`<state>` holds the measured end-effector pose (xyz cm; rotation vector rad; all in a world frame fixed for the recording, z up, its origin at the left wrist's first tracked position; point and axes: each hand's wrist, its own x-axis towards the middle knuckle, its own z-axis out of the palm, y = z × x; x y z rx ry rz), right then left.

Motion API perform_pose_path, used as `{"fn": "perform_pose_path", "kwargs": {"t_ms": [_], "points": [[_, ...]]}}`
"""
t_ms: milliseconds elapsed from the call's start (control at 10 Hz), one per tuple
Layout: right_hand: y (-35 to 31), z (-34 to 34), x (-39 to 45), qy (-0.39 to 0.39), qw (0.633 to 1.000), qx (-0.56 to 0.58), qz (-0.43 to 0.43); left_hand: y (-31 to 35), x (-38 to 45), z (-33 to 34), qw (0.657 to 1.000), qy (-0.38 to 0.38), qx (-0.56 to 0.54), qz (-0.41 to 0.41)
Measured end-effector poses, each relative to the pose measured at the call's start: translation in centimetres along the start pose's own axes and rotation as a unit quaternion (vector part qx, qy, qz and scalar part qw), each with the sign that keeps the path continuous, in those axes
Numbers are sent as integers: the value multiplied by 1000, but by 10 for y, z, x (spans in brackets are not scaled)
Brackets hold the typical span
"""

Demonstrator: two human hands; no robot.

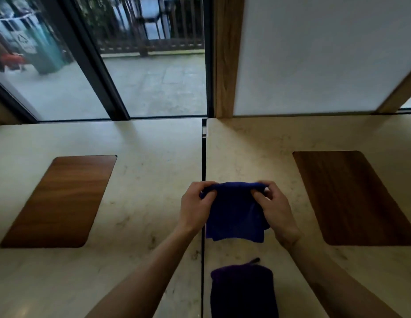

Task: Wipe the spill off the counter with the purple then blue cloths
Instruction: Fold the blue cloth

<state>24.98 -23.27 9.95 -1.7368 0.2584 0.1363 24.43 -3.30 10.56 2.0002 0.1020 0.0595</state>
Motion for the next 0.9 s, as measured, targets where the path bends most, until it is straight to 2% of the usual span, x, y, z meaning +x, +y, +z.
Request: {"fn": "perform_pose_path", "kwargs": {"t_ms": [300, 400, 600, 800, 900], "points": [[79, 9, 28, -38, 993, -61, 90, -72, 3, 37, 985, -76, 10, -155], [90, 11, 38, -42, 990, -87, 99, -82, 11, 42, 983, -76, 30, -165], [98, 15, 56, -23, 976, -206, 64, -96, 34, 52, 980, -99, 130, -114], [96, 15, 50, 29, 959, -278, 55, -102, 36, 41, 983, -84, 130, -100], [91, 13, 44, 66, 961, -261, 57, -99, 31, 27, 987, -60, 117, -86]]}}
